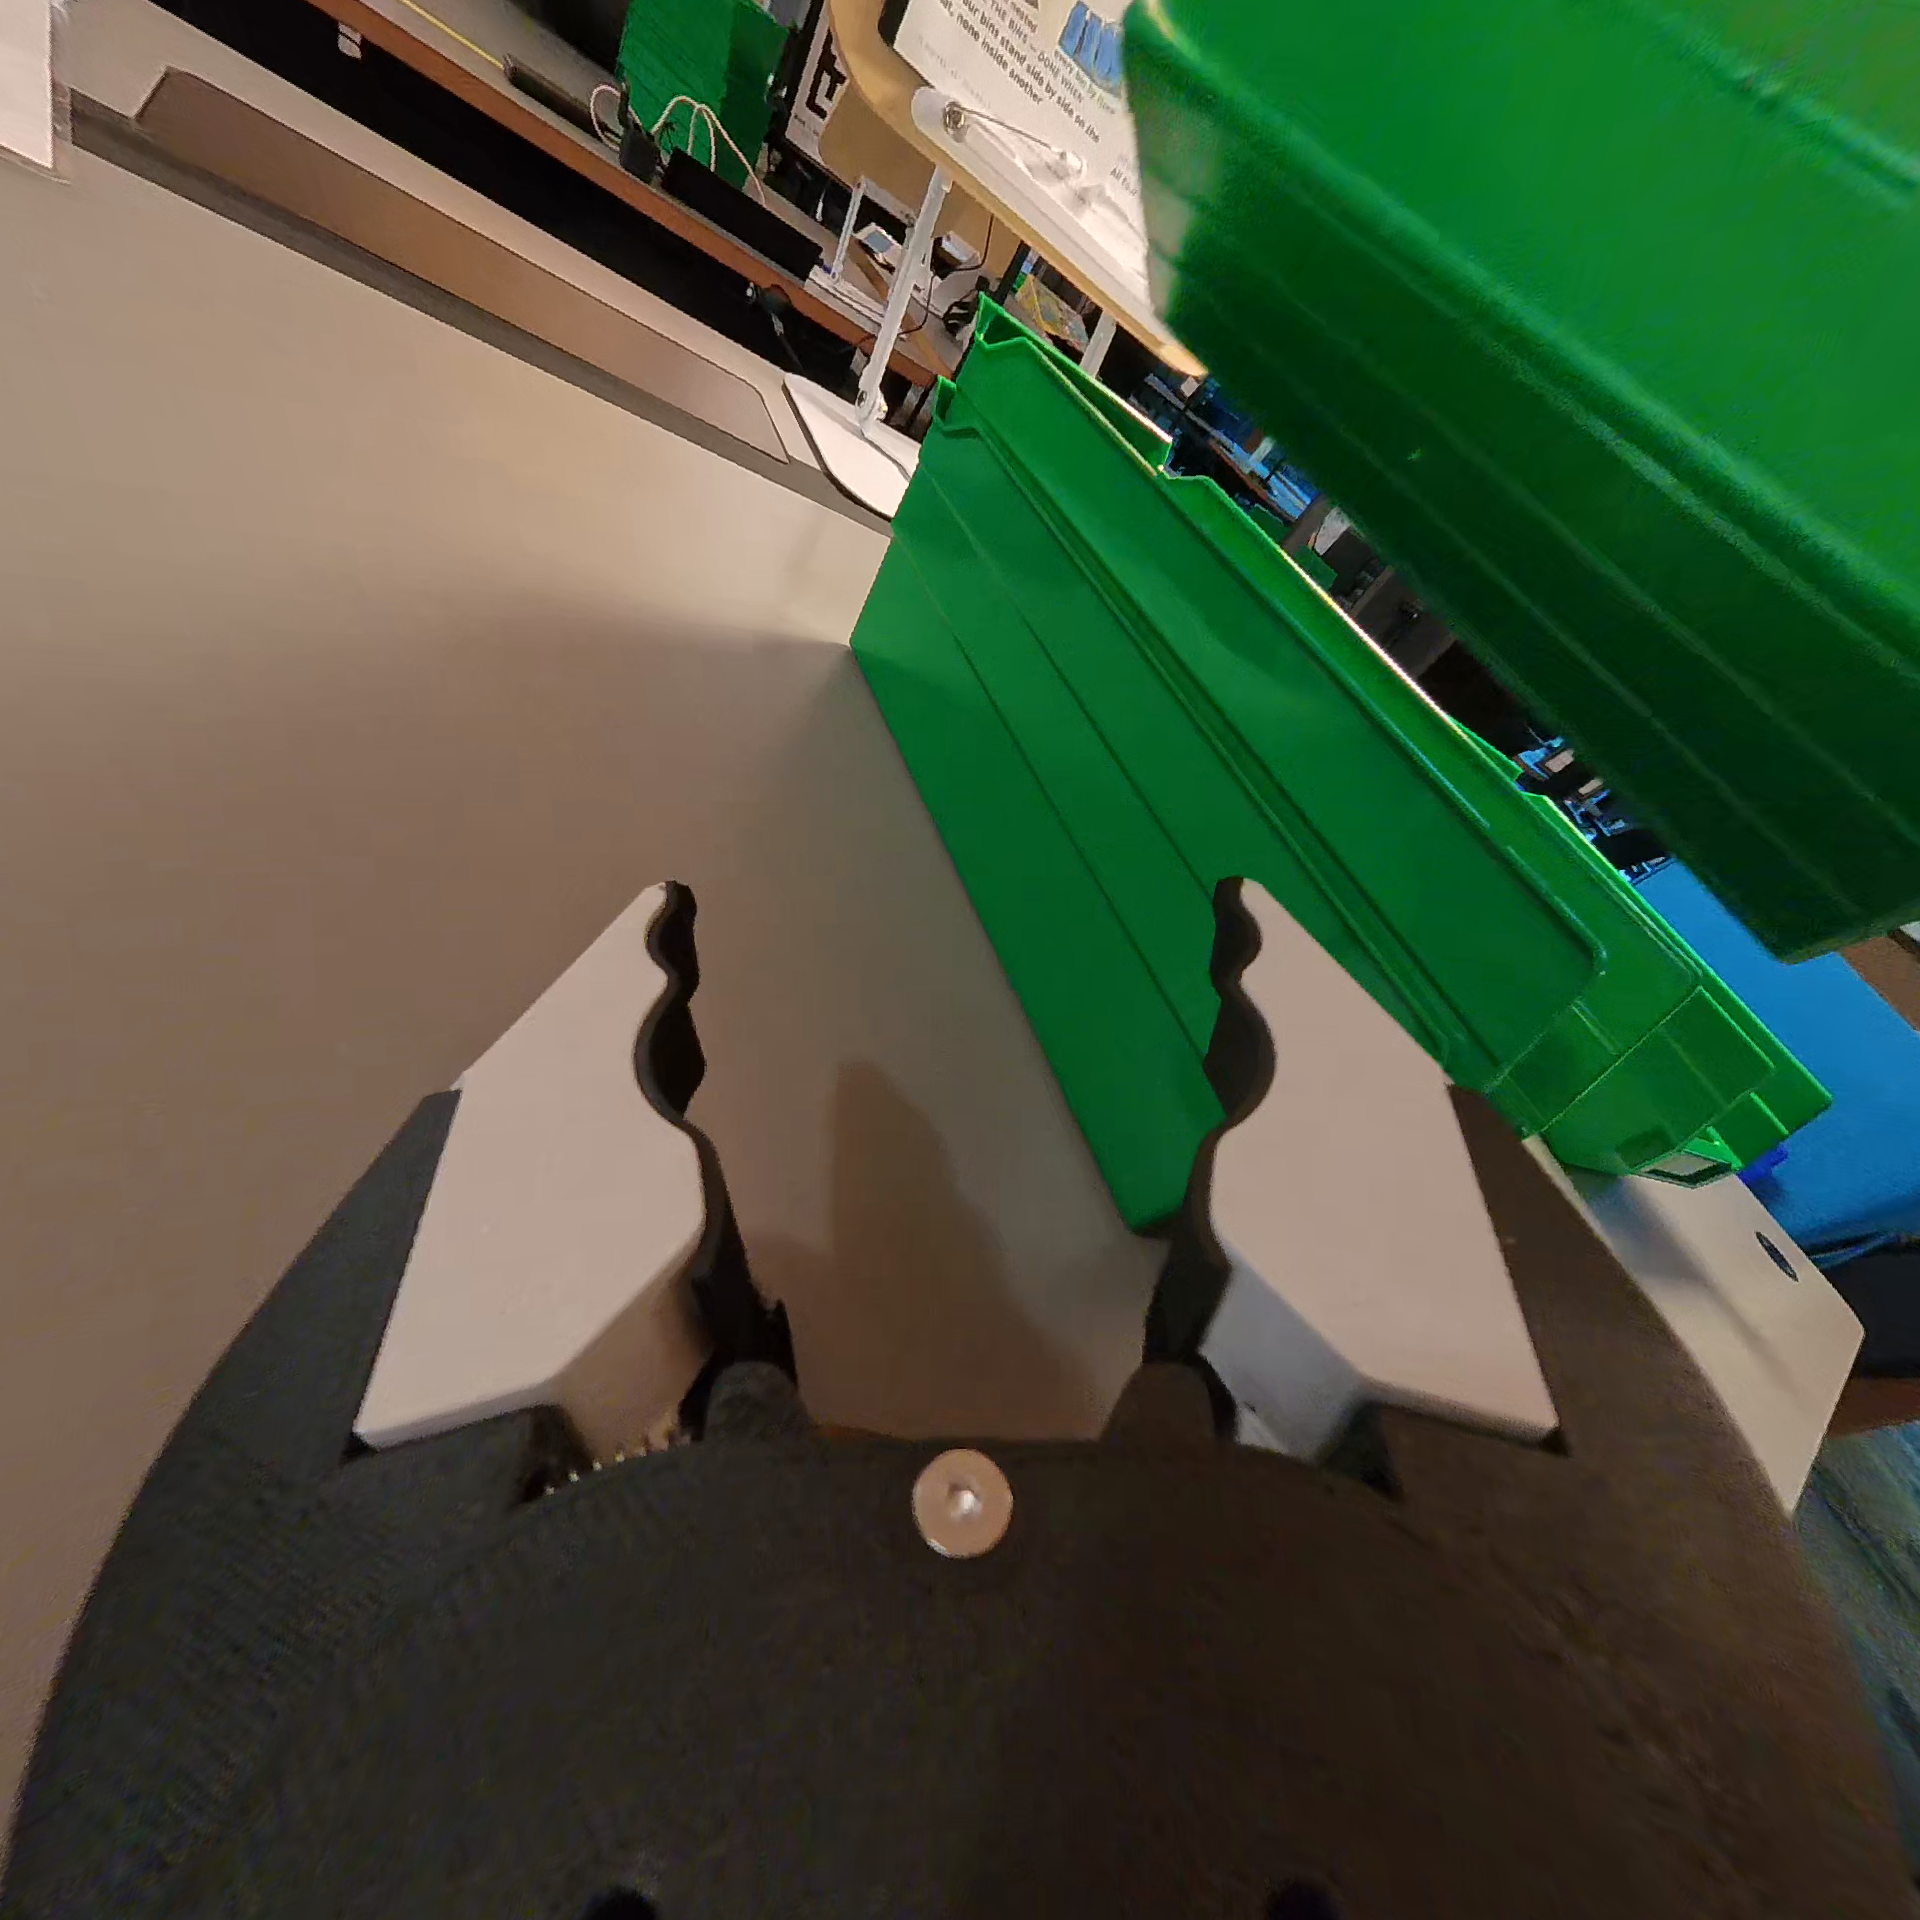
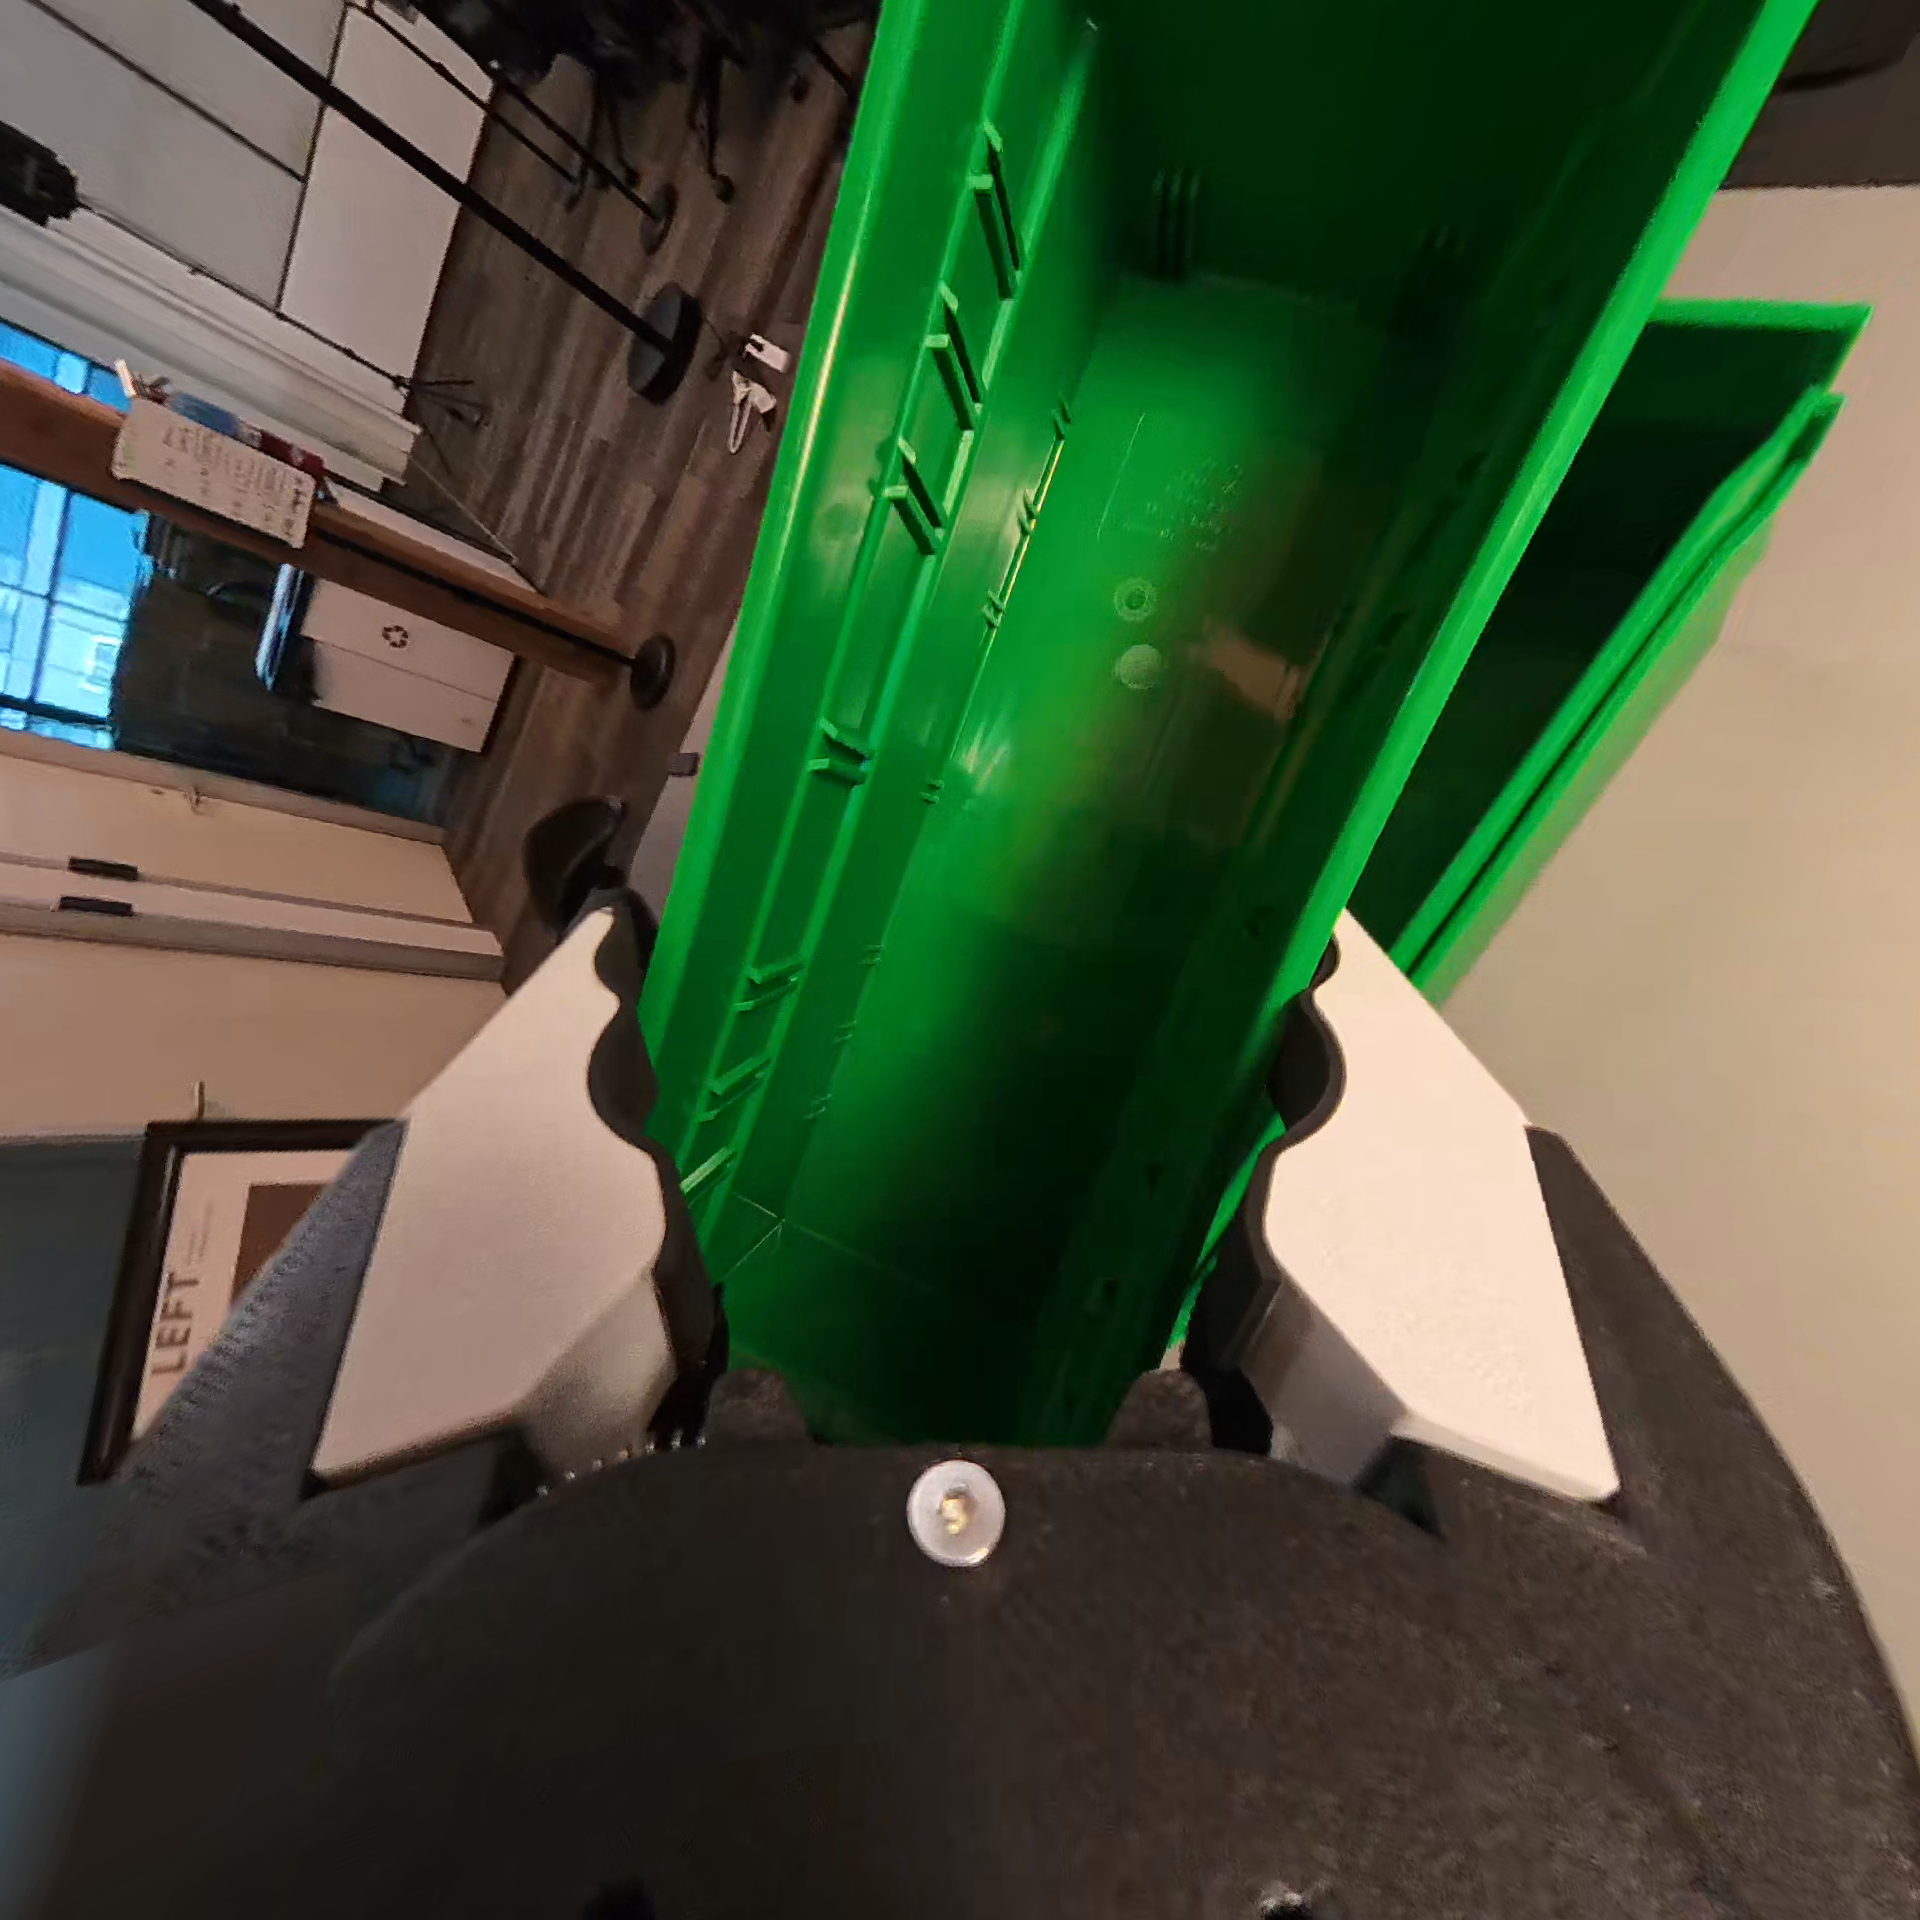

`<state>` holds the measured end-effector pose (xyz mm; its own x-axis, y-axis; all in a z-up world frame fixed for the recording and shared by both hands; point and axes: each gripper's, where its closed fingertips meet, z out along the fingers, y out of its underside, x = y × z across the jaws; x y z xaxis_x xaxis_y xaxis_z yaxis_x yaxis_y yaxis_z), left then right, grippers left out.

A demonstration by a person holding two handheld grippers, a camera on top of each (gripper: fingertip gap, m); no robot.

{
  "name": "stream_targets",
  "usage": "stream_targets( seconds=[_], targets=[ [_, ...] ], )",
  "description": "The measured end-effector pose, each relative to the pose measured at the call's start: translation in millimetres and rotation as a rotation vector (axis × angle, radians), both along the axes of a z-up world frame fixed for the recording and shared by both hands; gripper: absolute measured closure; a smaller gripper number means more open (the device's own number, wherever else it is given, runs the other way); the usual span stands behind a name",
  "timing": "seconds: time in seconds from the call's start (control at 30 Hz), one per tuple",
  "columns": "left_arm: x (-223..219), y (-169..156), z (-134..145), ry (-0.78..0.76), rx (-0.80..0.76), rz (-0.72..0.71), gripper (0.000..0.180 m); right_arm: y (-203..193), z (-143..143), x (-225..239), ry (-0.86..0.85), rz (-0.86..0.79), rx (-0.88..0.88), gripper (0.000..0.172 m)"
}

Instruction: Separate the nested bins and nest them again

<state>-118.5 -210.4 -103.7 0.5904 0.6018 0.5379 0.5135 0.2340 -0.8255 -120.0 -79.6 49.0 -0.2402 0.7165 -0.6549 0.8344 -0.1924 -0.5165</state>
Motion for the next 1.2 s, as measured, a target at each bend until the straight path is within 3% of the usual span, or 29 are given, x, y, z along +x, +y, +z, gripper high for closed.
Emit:
stream_targets(
  seconds=[0.27,0.47,0.67,0.87,1.03,1.2],
  targets=[
    [3.2,0.2,1.2,0.005,0.008,-0.010,0.083,9.0,-47.8,-13.8,-0.045,-0.147,0.252,0.046],
    [3.5,-0.2,2.2,0.011,0.011,-0.007,0.083,2.7,-82.4,-17.0,-0.117,-0.149,0.415,0.035],
    [4.9,1.3,2.9,0.018,0.007,-0.017,0.083,-7.2,-61.1,-17.6,0.006,-0.131,0.368,0.031],
    [9.9,6.2,5.0,0.030,0.014,-0.060,0.082,-4.4,-50.6,23.8,0.103,-0.030,0.335,0.031],
    [20.9,12.6,14.9,0.107,0.021,-0.117,0.081,53.5,-56.2,68.6,0.165,-0.076,0.356,0.031],
    [31.5,19.0,21.3,0.180,0.002,-0.159,0.081,178.0,-73.9,101.9,0.116,-0.264,0.506,0.025]
  ],
)
